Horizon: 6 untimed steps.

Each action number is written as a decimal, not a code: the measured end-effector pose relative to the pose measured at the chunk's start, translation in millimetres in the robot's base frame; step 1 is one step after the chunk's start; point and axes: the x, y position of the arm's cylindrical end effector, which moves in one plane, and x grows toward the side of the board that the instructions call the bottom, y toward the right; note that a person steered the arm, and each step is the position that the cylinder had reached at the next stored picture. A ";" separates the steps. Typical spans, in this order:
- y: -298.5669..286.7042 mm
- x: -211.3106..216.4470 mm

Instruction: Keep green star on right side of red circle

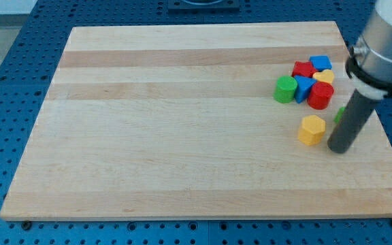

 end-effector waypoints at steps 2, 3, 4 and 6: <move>50.2 -39.3; 53.6 -50.4; 53.6 -51.4; 54.7 -114.8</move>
